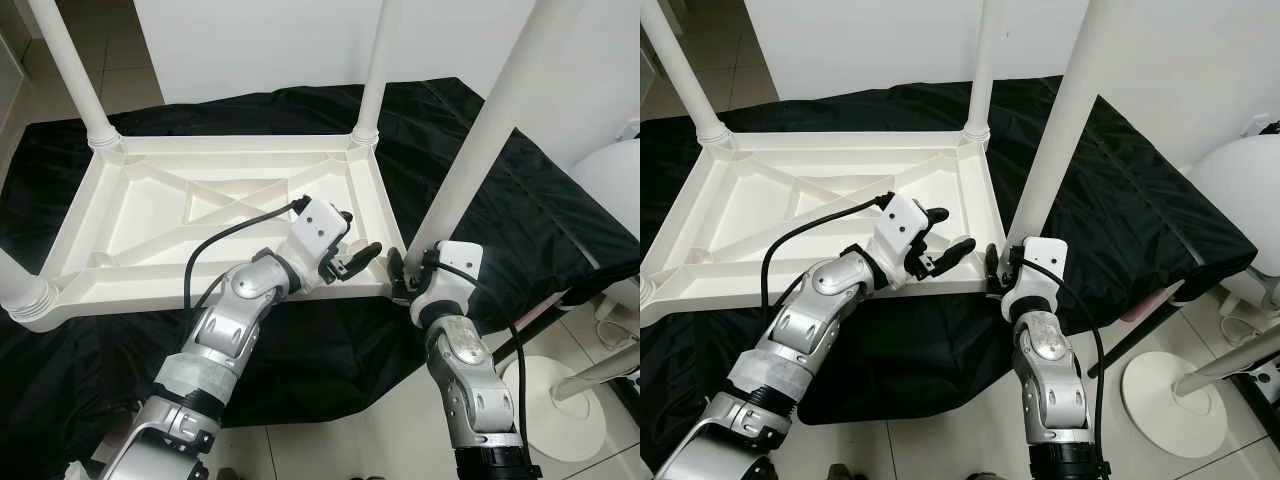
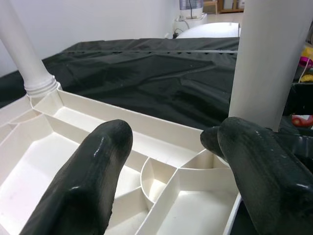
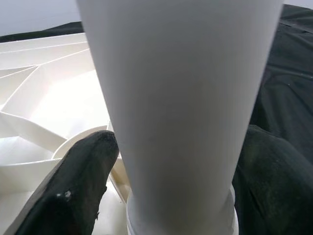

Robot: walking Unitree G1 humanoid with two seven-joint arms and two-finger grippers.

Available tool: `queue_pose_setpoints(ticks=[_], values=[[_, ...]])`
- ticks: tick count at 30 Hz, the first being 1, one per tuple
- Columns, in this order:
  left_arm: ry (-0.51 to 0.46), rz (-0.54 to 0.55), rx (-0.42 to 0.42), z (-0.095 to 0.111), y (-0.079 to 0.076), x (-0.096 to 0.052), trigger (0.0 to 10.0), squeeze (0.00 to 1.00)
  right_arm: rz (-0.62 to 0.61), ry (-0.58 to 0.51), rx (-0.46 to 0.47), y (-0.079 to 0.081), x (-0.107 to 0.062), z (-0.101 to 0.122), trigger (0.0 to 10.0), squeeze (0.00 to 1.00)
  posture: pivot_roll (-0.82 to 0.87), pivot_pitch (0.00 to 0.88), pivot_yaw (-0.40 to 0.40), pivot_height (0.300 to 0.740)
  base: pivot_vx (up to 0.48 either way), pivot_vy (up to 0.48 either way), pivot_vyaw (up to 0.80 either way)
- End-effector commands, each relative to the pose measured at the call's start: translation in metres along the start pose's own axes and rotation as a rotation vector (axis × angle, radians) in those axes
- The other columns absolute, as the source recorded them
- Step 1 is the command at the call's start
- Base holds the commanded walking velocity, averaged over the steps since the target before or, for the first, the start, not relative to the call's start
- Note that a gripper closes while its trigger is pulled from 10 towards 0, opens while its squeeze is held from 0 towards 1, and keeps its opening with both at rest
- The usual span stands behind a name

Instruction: Building children table

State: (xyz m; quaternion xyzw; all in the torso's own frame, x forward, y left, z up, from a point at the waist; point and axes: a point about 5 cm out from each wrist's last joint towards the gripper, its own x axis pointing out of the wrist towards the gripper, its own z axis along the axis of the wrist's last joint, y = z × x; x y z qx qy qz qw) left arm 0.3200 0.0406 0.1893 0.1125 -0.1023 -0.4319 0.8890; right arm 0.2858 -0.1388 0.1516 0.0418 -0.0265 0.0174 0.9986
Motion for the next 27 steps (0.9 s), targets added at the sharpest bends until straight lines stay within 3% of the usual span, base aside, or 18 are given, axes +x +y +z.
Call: queue_pose_setpoints(ticks=[1, 6, 12, 15, 23, 27], values=[[0.006, 0.026, 0.000, -0.003, 0.000, 0.002, 10.0, 0.00, 0.036, 0.007, -0.013, -0.002, 0.000, -0.001, 10.0, 0.00, -0.10, 0.026, -0.010, 0.740, 0.000, 0.000, 0.00], [0.011, -0.010, 0.023, -0.007, -0.002, 0.004, 10.0, 0.00, 0.225, -0.015, -0.073, -0.009, 0.003, -0.004, 10.0, 0.00, -0.10, 0.000, 0.008, 0.740, 0.000, 0.000, 0.00], [0.005, -0.043, 0.026, -0.007, -0.003, 0.002, 10.0, 0.00, 0.345, -0.020, -0.132, -0.009, 0.002, -0.009, 10.0, 0.00, -0.09, 0.000, 0.012, 0.740, 0.000, 0.000, 0.00], [0.024, -0.084, 0.065, -0.013, -0.002, 0.000, 10.0, 0.00, 0.451, -0.027, -0.206, -0.016, 0.008, -0.015, 10.0, 0.00, -0.08, 0.000, 0.028, 0.740, 0.000, 0.000, 0.00], [0.018, -0.088, 0.067, -0.013, 0.002, 0.002, 10.0, 0.00, 0.483, -0.043, -0.232, -0.024, 0.019, -0.012, 10.0, 0.00, -0.08, 0.000, 0.020, 0.740, 0.000, 0.000, 0.00], [0.017, -0.135, 0.030, -0.015, -0.004, -0.001, 10.0, 0.00, 0.473, -0.052, -0.267, -0.033, 0.028, -0.009, 10.0, 0.00, -0.09, 0.000, 0.023, 0.740, 0.000, 0.000, 0.00]])
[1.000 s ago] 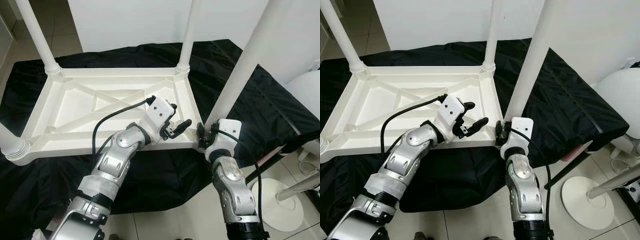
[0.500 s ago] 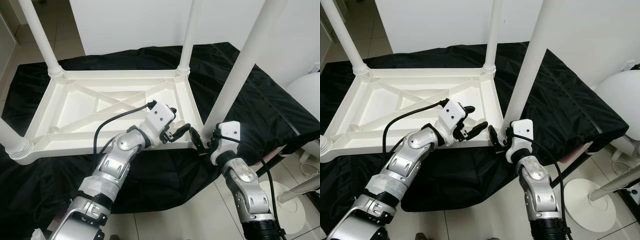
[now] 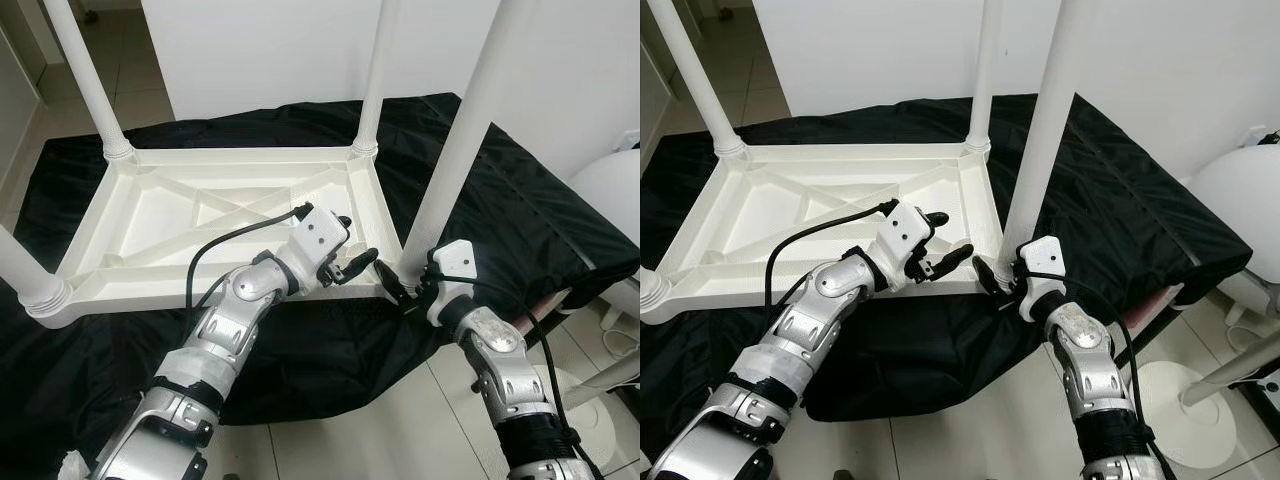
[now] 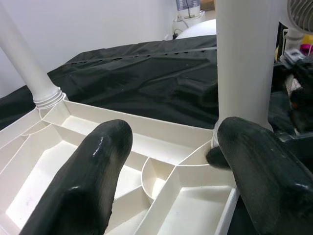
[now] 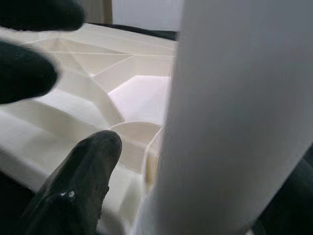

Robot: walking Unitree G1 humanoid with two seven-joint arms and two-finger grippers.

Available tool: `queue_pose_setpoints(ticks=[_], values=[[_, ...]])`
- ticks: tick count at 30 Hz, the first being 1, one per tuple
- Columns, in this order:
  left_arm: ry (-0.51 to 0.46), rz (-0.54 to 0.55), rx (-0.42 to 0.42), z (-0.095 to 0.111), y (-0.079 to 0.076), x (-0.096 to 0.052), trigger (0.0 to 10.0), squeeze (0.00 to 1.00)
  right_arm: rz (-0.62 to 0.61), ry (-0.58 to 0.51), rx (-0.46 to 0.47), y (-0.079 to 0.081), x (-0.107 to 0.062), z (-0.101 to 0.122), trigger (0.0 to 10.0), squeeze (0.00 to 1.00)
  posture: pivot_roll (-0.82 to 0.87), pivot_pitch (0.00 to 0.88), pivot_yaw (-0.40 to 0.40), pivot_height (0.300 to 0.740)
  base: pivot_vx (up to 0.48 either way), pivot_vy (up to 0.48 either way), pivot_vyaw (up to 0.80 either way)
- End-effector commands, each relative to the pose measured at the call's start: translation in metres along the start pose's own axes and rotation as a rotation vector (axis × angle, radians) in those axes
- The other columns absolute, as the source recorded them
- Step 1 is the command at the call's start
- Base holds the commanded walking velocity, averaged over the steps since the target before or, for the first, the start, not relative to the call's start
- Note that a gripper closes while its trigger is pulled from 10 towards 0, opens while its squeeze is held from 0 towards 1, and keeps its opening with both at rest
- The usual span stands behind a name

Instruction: Building children table

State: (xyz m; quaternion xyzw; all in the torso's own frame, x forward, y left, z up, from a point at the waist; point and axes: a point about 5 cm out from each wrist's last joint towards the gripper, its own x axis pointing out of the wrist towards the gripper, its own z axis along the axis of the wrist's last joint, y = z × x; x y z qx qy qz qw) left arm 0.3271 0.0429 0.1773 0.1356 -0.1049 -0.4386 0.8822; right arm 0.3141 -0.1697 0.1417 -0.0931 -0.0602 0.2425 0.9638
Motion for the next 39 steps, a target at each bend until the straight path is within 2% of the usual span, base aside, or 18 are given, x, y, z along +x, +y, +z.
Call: queue_pose_setpoints(ticks=[1, 4, 10, 13, 17, 25, 31, 33, 35, 36, 39], values=[[0.002, -0.113, -0.013, -0.001, -0.008, -0.002, 10.0, 0.00, 0.006, -0.004, -0.009, -0.001, 0.001, 0.000, 10.0, 0.00, -0.09, 0.000, 0.023, 0.740, 0.000, 0.000, 0.00], [-0.004, -0.161, -0.066, -0.001, -0.015, -0.005, 10.0, 0.00, -0.007, -0.009, -0.026, -0.005, 0.000, -0.001, 10.0, 0.00, -0.09, 0.000, 0.020, 0.740, 0.000, 0.000, 0.00], [-0.015, -0.203, -0.091, -0.001, -0.019, -0.006, 10.0, 0.00, -0.008, -0.020, -0.035, -0.007, 0.001, -0.002, 10.0, 0.00, -0.10, 0.000, 0.026, 0.740, 0.000, 0.000, 0.00], [-0.013, -0.192, -0.087, -0.001, -0.012, -0.004, 10.0, 0.00, -0.009, -0.043, -0.021, -0.002, 0.002, -0.005, 10.0, 0.00, -0.11, 0.000, 0.030, 0.740, 0.000, 0.000, 0.00], [-0.011, -0.189, -0.086, -0.001, -0.011, -0.004, 10.0, 0.00, -0.008, -0.047, -0.018, -0.001, 0.002, -0.006, 10.0, 0.00, -0.11, 0.000, 0.030, 0.740, 0.000, 0.000, 0.00], [0.010, -0.167, -0.083, -0.003, -0.004, -0.012, 10.0, 0.00, 0.001, -0.050, -0.019, 0.003, -0.001, -0.009, 10.0, 0.00, -0.11, 0.000, 0.023, 0.740, 0.000, 0.000, 0.00], [0.003, -0.155, -0.089, -0.001, -0.003, -0.010, 10.0, 0.00, 0.004, -0.055, -0.027, 0.001, 0.001, -0.008, 10.0, 0.00, -0.11, 0.000, 0.023, 0.740, 0.000, 0.000, 0.00], [-0.008, -0.169, -0.094, 0.002, -0.008, -0.008, 10.0, 0.00, -0.008, -0.061, 0.000, -0.005, 0.001, -0.005, 10.0, 0.00, -0.10, 0.000, 0.007, 0.740, 0.000, 0.000, 0.00], [-0.008, -0.169, -0.094, 0.002, -0.008, -0.008, 10.0, 0.00, -0.008, -0.061, 0.000, -0.005, 0.001, -0.005, 10.0, 0.00, -0.10, 0.000, 0.007, 0.740, 0.000, 0.000, 0.00], [-0.017, -0.183, -0.099, 0.004, -0.011, -0.007, 10.0, 0.00, 0.001, -0.063, 0.003, -0.007, -0.001, -0.005, 0.0, 0.00, -0.09, 0.000, -0.015, 0.740, 0.000, 0.000, 0.00], [-0.020, -0.189, -0.099, 0.004, -0.013, -0.007, 10.0, 0.00, -0.006, -0.062, 0.006, -0.009, -0.002, -0.005, 0.0, 0.00, -0.09, 0.000, -0.015, 0.740, 0.000, 0.000, 0.00]])
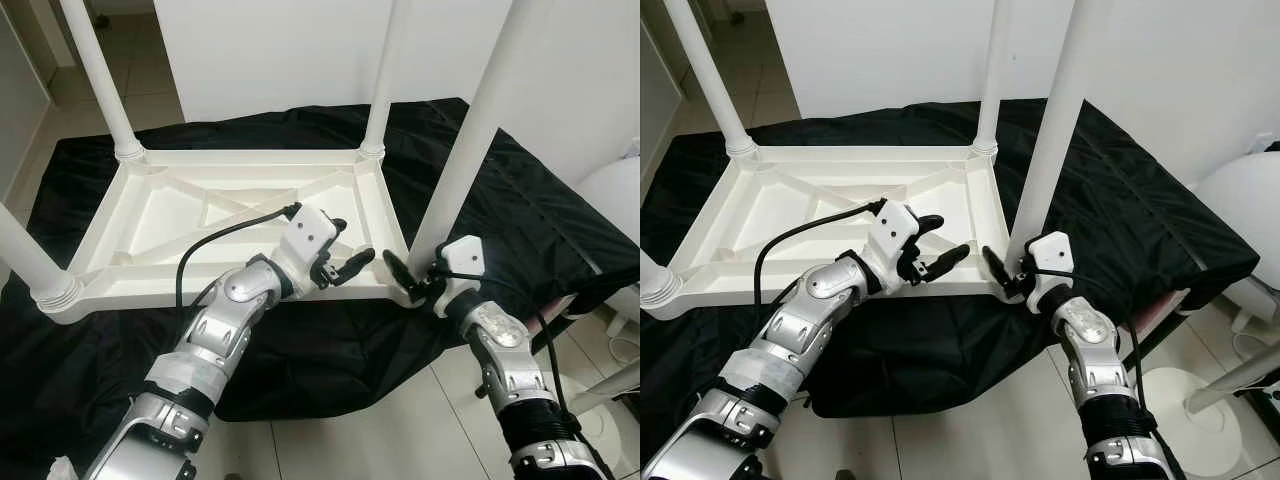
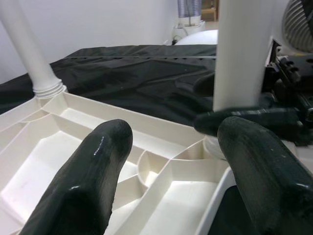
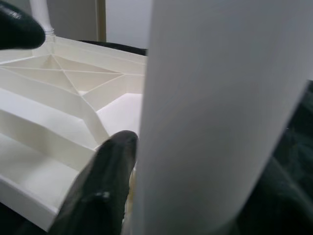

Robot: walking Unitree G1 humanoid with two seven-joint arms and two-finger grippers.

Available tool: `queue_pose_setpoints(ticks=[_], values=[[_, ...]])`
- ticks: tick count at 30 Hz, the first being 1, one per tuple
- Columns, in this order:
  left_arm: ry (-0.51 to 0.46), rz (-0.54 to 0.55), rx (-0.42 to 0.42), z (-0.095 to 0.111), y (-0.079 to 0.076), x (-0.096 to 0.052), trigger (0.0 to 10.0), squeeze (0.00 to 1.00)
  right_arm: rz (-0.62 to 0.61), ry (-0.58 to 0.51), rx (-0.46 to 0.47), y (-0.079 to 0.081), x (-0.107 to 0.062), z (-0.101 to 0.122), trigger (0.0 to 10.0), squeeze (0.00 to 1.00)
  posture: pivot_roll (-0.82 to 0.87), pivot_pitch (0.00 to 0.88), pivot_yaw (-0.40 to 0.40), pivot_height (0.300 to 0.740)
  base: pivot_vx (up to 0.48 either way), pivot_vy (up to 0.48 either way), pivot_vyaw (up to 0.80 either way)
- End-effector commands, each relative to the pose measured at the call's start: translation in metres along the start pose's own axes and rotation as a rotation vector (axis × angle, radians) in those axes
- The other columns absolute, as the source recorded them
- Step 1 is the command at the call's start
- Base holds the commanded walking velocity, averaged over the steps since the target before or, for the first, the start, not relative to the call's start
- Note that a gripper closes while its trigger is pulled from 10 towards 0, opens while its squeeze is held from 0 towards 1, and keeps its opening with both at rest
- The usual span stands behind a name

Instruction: Building children table

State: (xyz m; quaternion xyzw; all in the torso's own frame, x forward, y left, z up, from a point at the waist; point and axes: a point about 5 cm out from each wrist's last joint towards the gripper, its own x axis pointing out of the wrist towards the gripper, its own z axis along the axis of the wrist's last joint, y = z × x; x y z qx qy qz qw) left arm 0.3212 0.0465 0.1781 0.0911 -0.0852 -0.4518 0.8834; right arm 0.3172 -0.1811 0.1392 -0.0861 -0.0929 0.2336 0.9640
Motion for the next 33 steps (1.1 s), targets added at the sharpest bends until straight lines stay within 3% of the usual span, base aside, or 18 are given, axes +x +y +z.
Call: queue_pose_setpoints(ticks=[1, 10, 11, 12, 20, 28, 30, 33], values=[[-0.008, -0.180, -0.012, 0.002, -0.013, 0.000, 10.0, 0.00, 0.014, 0.006, 0.003, 0.000, -0.001, 0.000, 0.0, 0.00, -0.09, 0.000, -0.024, 0.740, 0.000, 0.000, 0.00], [0.005, -0.223, -0.021, -0.003, -0.024, -0.003, 10.0, 0.00, 0.002, 0.042, 0.034, -0.001, -0.006, -0.006, 0.0, 0.00, -0.09, 0.000, -0.042, 0.740, 0.000, 0.000, 0.00], [0.018, -0.220, -0.002, -0.006, -0.023, -0.003, 10.0, 0.00, -0.014, 0.052, 0.039, -0.002, -0.005, -0.007, 0.6, 0.00, -0.08, 0.000, -0.045, 0.740, 0.000, 0.000, 0.00], [0.033, -0.213, 0.023, -0.008, -0.021, -0.003, 10.0, 0.00, -0.039, 0.058, 0.050, -0.002, -0.004, -0.007, 10.0, 0.00, -0.08, 0.000, -0.045, 0.740, 0.000, 0.000, 0.00], [-0.002, -0.159, 0.021, -0.003, -0.016, -0.003, 10.0, 0.00, -0.191, 0.082, 0.050, -0.001, 0.000, -0.008, 10.0, 0.00, -0.08, 0.000, -0.035, 0.740, 0.000, 0.000, 0.00], [-0.014, -0.141, -0.076, -0.005, -0.029, -0.004, 10.0, 0.00, -0.467, 0.063, 0.256, 0.030, -0.002, -0.007, 10.0, 0.00, -0.10, 0.000, -0.013, 0.740, 0.000, 0.000, 0.00], [-0.008, -0.147, -0.090, -0.007, -0.031, -0.004, 10.0, 0.00, -0.529, 0.068, 0.271, 0.033, -0.001, -0.006, 10.0, 0.00, -0.10, 0.000, -0.010, 0.740, 0.000, 0.000, 0.00], [-0.008, -0.147, -0.090, -0.007, -0.031, -0.004, 10.0, 0.00, -0.529, 0.068, 0.271, 0.033, -0.001, -0.006, 10.0, 0.00, -0.10, 0.000, -0.010, 0.740, 0.000, 0.000, 0.00]])
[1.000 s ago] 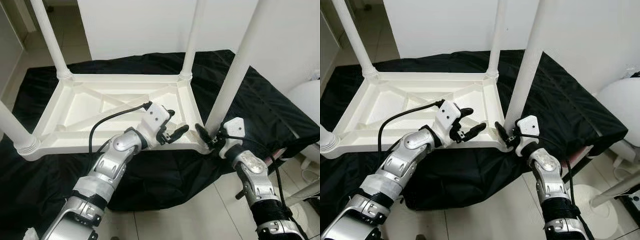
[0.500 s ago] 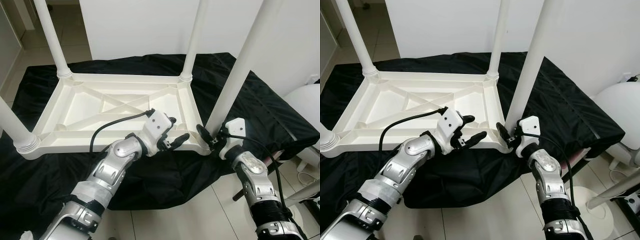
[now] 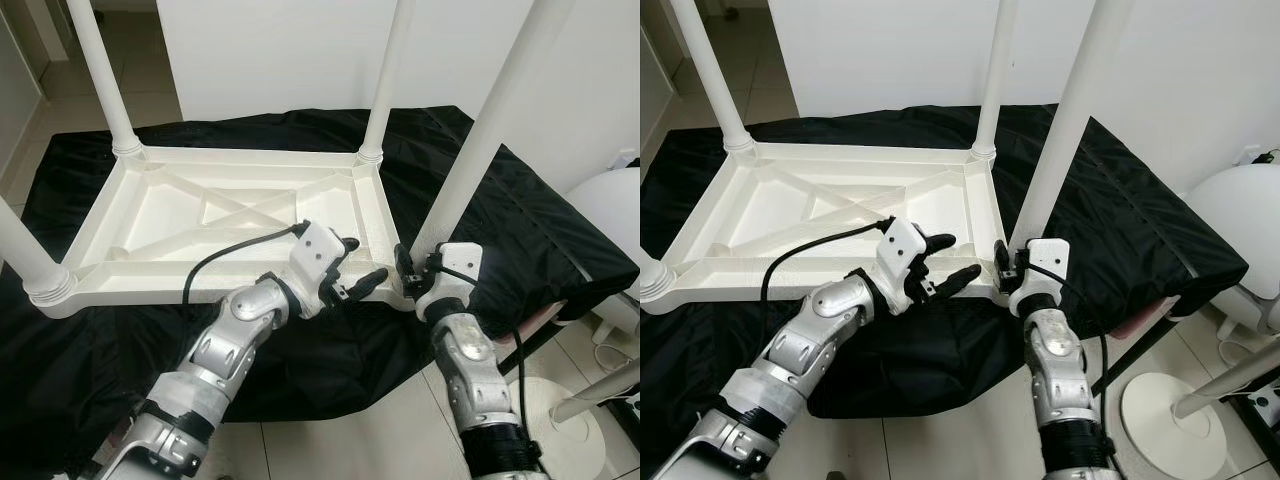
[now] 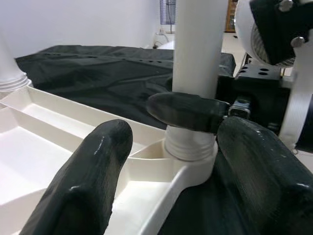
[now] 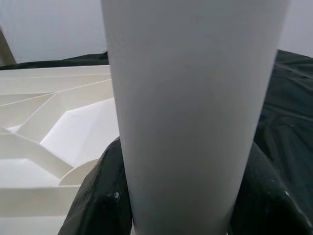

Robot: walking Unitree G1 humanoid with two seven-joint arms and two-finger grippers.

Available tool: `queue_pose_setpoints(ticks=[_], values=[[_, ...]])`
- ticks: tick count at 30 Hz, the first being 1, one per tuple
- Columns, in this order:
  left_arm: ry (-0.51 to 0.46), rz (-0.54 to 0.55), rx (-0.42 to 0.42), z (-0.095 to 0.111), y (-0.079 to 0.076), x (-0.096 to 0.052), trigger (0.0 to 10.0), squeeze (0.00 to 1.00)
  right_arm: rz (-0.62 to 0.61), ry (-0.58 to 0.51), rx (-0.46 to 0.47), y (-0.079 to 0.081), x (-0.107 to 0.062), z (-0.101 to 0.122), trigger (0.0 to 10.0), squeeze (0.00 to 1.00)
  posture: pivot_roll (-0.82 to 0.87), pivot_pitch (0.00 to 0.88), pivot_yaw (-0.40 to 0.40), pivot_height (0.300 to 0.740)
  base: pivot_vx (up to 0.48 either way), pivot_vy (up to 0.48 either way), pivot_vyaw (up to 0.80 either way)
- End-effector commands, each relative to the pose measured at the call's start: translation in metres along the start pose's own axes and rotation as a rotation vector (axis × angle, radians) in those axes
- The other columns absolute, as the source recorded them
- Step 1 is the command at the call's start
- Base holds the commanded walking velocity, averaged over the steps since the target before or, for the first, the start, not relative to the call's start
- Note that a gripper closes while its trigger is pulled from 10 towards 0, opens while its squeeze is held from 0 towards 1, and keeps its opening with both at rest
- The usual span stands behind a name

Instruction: Building children table

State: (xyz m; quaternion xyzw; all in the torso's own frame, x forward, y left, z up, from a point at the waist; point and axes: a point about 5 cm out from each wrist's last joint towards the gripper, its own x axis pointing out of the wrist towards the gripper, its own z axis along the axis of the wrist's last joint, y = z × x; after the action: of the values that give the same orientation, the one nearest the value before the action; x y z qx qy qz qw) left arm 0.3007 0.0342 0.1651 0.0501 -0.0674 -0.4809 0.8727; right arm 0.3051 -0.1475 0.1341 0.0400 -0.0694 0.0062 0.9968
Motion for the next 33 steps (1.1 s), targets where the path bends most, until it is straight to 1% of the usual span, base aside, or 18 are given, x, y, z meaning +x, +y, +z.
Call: queue_pose_setpoints(ticks=[1, 2, 3, 5, 8, 9, 10, 13, 18, 20, 21, 22, 23, 24, 26, 30, 32, 33], values=[[0.016, -0.090, -0.008, -0.003, -0.007, 0.000, 10.0, 0.00, -0.105, 0.042, 0.046, -0.004, -0.003, -0.007, 10.0, 0.00, -0.10, 0.000, -0.010, 0.740, 0.000, 0.000, 0.00], [0.016, -0.090, -0.008, -0.003, -0.007, 0.000, 10.0, 0.00, -0.105, 0.042, 0.046, -0.004, -0.003, -0.007, 10.0, 0.00, -0.10, 0.000, -0.010, 0.740, 0.000, 0.000, 0.00], [0.025, -0.080, -0.011, -0.005, -0.008, 0.001, 10.0, 0.00, -0.166, 0.044, 0.052, -0.001, -0.003, -0.007, 10.0, 0.00, -0.12, 0.000, 0.013, 0.740, 0.000, 0.000, 0.00], [0.045, -0.068, -0.011, -0.009, -0.010, -0.002, 10.0, 0.00, -0.231, 0.061, 0.096, 0.006, -0.004, -0.009, 10.0, 0.00, -0.12, 0.000, 0.018, 0.740, 0.000, 0.000, 0.00], [0.058, -0.063, 0.009, -0.011, -0.008, -0.006, 10.0, 0.00, -0.221, 0.060, 0.103, 0.007, -0.007, -0.007, 10.0, 0.00, -0.12, 0.000, 0.025, 0.740, 0.000, 0.000, 0.00], [0.061, -0.061, 0.017, -0.010, -0.006, -0.007, 10.0, 0.00, -0.213, 0.059, 0.101, 0.006, -0.009, -0.006, 10.0, 0.21, -0.12, 0.000, 0.025, 0.740, 0.000, 0.000, 0.00], [0.063, -0.061, 0.020, -0.010, -0.005, -0.008, 10.0, 0.00, -0.202, 0.053, 0.117, 0.004, -0.010, -0.005, 10.0, 1.00, -0.12, 0.000, 0.024, 0.740, 0.000, 0.000, 0.00], [0.061, -0.060, 0.030, -0.008, -0.004, -0.009, 10.0, 0.00, -0.181, 0.039, 0.135, 0.001, -0.012, -0.002, 10.0, 1.00, -0.12, 0.000, 0.024, 0.740, 0.000, 0.000, 0.00], [0.053, -0.072, 0.030, -0.007, -0.004, -0.010, 10.0, 0.00, -0.131, 0.030, 0.119, 0.000, -0.013, 0.002, 10.0, 1.00, -0.11, 0.000, 0.022, 0.740, 0.000, 0.000, 0.00], [0.056, -0.123, 0.045, -0.006, -0.007, -0.012, 10.0, 0.00, -0.040, 0.036, 0.068, -0.007, -0.012, 0.005, 10.0, 1.00, -0.11, 0.000, 0.009, 0.740, 0.000, 0.000, 0.00], [0.056, -0.123, 0.045, -0.006, -0.007, -0.012, 10.0, 0.00, -0.040, 0.036, 0.068, -0.007, -0.012, 0.005, 10.0, 1.00, -0.11, 0.000, 0.009, 0.740, 0.000, 0.000, 0.00], [0.060, -0.145, 0.046, -0.006, -0.008, -0.013, 10.0, 0.00, 0.002, 0.033, 0.037, -0.011, -0.011, 0.006, 10.0, 0.61, -0.11, 0.000, 0.007, 0.740, 0.000, 0.000, 0.00], [0.060, -0.145, 0.046, -0.006, -0.008, -0.013, 10.0, 0.00, 0.002, 0.033, 0.037, -0.011, -0.011, 0.006, 10.0, 0.61, -0.11, 0.000, 0.007, 0.740, 0.000, 0.000, 0.00], [0.069, -0.169, 0.036, -0.007, -0.010, -0.014, 10.0, 0.00, 0.054, 0.026, 0.006, -0.014, -0.011, 0.008, 10.0, 0.00, -0.11, 0.000, 0.004, 0.740, 0.000, 0.000, 0.00], [0.092, -0.201, 0.028, -0.009, -0.012, -0.018, 10.0, 0.00, 0.126, 0.024, -0.027, -0.018, -0.011, 0.010, 10.0, 0.00, -0.10, 0.000, 0.000, 0.740, 0.000, 0.000, 0.00], [0.105, -0.213, 0.033, -0.011, -0.014, -0.019, 10.0, 0.00, 0.159, 0.023, -0.032, -0.019, -0.011, 0.011, 10.0, 0.00, -0.10, 0.000, 0.000, 0.740, 0.000, 0.000, 0.00], [0.136, -0.261, 0.042, -0.014, -0.021, -0.023, 10.0, 0.00, 0.297, 0.026, -0.088, -0.021, -0.010, 0.011, 10.0, 0.00, -0.09, 0.000, 0.000, 0.740, 0.000, 0.000, 0.00], [0.136, -0.261, 0.042, -0.014, -0.021, -0.023, 10.0, 0.00, 0.297, 0.026, -0.088, -0.021, -0.010, 0.011, 10.0, 0.00, -0.09, 0.000, 0.000, 0.740, 0.000, 0.000, 0.00]])
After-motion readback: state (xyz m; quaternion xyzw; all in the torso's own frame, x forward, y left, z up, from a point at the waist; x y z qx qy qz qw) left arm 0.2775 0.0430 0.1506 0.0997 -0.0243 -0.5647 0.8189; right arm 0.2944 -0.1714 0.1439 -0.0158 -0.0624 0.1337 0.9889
